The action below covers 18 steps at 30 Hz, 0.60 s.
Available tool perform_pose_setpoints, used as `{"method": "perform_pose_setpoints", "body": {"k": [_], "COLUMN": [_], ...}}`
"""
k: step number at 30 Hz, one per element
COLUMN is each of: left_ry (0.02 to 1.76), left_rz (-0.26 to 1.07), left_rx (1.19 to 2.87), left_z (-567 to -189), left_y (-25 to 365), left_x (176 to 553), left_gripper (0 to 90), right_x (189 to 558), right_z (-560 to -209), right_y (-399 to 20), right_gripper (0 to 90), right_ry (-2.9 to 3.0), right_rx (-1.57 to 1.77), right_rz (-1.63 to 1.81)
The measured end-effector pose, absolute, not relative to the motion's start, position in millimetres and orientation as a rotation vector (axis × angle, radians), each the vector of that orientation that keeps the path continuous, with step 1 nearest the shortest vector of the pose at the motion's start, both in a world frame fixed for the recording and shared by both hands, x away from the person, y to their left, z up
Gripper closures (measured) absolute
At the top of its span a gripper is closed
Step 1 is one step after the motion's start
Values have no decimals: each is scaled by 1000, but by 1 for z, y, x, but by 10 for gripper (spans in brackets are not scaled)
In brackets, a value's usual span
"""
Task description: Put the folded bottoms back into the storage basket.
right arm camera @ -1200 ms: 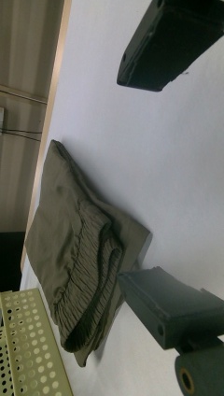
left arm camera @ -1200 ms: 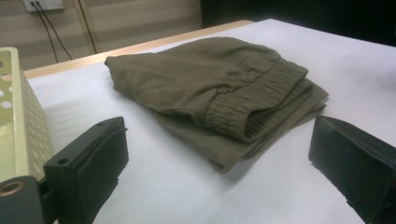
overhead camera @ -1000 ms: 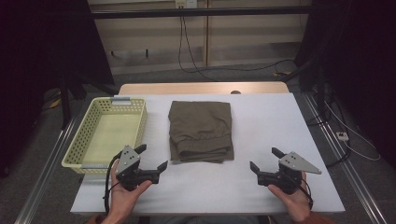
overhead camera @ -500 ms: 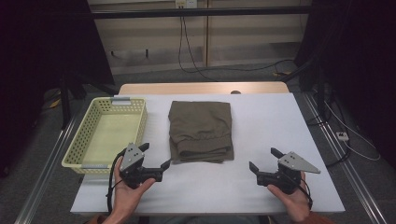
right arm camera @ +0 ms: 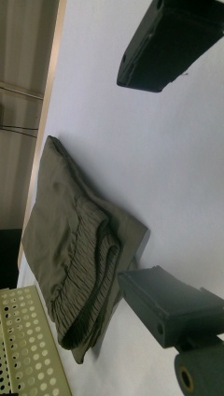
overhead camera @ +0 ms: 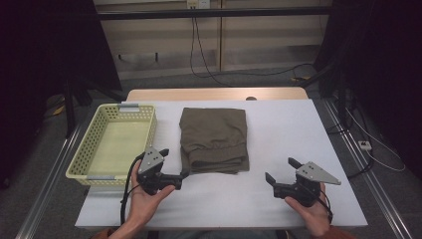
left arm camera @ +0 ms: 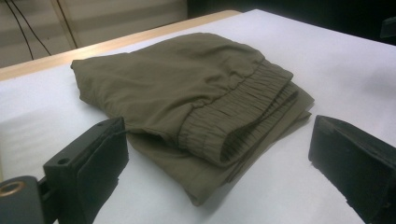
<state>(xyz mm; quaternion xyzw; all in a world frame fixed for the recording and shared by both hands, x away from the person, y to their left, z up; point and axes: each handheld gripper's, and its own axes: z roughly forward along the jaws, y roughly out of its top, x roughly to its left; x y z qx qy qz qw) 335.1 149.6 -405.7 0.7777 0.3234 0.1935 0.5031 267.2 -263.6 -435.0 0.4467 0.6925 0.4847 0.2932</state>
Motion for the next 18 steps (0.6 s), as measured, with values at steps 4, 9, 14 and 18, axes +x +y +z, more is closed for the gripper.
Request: {"method": "perform_pose_setpoints", "body": {"k": [4,9,14,18], "left_ry": [789,784,778,773], "left_rz": [466,465,454,452], "left_rx": [1878,1880,1875,1874], "left_z": [-405,-401,-397,-395], "left_y": [148,144,138,134], "left_x": [340,347,356,360], "left_gripper": [51,50,51,51], "right_x": [267,267,267,267], "right_z": [-435,-435,-435,-434], "right_y": [-264,-264,-265,-265], "right_gripper": [67,68,69,70], "right_ry": [1843,1841,1839,1838], "right_rx": [1188,1195,1197,1195], "right_rz": [1287,1288,1288,1291]}}
